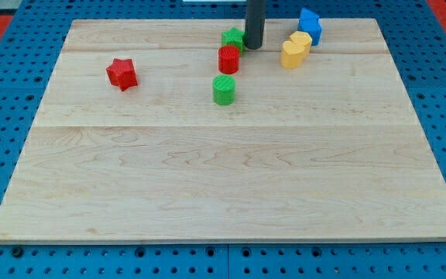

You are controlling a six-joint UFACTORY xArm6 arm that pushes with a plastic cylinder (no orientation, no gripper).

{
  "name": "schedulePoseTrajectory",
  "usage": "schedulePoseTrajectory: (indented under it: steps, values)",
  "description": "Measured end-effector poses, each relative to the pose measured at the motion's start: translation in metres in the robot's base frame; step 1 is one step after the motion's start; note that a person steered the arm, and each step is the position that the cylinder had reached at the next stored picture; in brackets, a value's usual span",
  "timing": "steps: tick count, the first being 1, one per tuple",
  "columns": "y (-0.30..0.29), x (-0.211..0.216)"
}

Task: Push the red star below to the green circle

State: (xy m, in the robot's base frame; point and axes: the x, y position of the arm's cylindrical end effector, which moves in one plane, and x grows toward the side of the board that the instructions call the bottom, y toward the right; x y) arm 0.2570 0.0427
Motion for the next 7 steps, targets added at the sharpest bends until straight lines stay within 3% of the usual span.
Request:
schedulePoseTrajectory:
  steps: [2, 4, 5, 6, 7]
  values:
    - [-0.005, -0.002]
    - [0.007, -0.062]
    - [-0.028, -0.064]
    - [-0.109, -0.065]
    - [-0.133, -0.035]
